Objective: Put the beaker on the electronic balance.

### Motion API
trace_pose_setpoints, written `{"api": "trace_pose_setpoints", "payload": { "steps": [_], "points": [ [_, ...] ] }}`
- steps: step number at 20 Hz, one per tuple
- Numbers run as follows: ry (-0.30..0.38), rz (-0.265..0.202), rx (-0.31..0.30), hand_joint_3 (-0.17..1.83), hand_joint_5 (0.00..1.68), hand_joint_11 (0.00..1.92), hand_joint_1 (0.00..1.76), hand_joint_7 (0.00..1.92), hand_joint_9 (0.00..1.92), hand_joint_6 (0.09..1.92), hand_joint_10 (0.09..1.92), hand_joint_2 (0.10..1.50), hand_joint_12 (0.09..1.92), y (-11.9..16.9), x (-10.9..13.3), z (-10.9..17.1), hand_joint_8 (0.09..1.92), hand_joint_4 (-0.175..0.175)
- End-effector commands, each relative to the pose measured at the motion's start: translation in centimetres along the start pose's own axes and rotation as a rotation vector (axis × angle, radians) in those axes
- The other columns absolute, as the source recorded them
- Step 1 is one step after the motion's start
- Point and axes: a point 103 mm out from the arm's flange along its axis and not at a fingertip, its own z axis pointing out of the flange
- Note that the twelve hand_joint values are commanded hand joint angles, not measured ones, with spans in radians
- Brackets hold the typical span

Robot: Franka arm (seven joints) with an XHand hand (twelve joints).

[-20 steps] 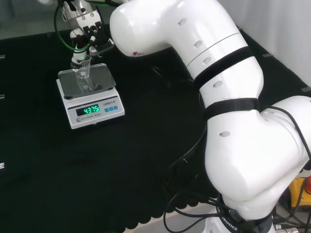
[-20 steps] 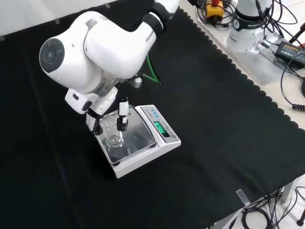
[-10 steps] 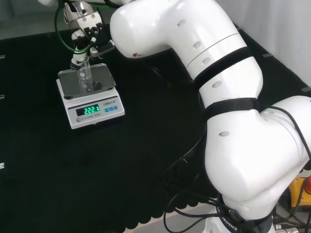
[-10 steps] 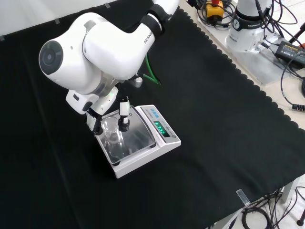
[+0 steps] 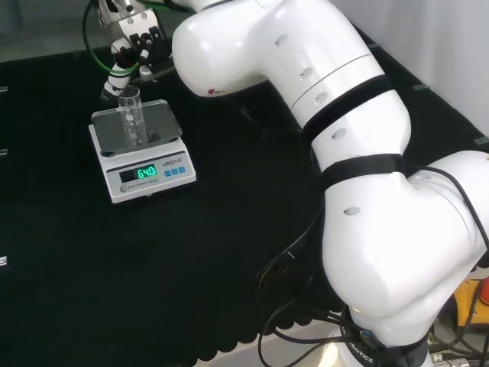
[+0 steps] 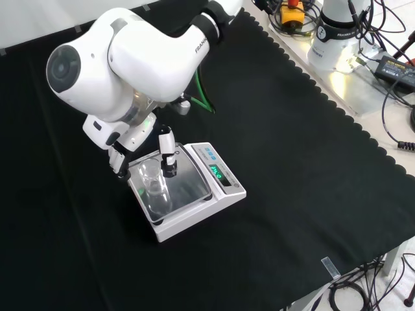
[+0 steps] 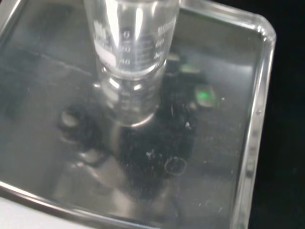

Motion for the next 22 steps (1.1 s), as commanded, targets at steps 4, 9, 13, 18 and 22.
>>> {"api": "trace_pose_setpoints", "payload": {
  "steps": [4, 9, 13, 18, 22],
  "points": [
    [0.004, 0.067, 0.008, -0.14, 0.26, 0.93, 0.47, 0.43, 0.75, 0.55, 0.76, 0.79, 1.07, -3.6, -3.0, 0.6, 0.95, -0.100],
    [0.022, 0.095, -0.014, -0.12, 0.28, 0.95, 0.54, 0.45, 0.77, 0.53, 0.75, 0.83, 1.05, -6.4, -4.5, 0.9, 0.94, -0.105],
    [0.033, 0.120, -0.032, -0.11, 0.29, 0.98, 0.55, 0.46, 0.79, 0.52, 0.73, 0.84, 1.03, -8.9, -5.6, 1.3, 0.93, -0.109],
    [0.048, 0.152, -0.044, -0.11, 0.29, 0.99, 0.56, 0.47, 0.80, 0.52, 0.73, 0.85, 1.02, -11.8, -6.9, 2.0, 0.93, -0.110],
    [0.069, 0.166, -0.073, -0.10, 0.29, 1.00, 0.59, 0.48, 0.81, 0.52, 0.72, 0.87, 1.01, -13.6, -7.6, 2.6, 0.93, -0.111]
  ]
}}
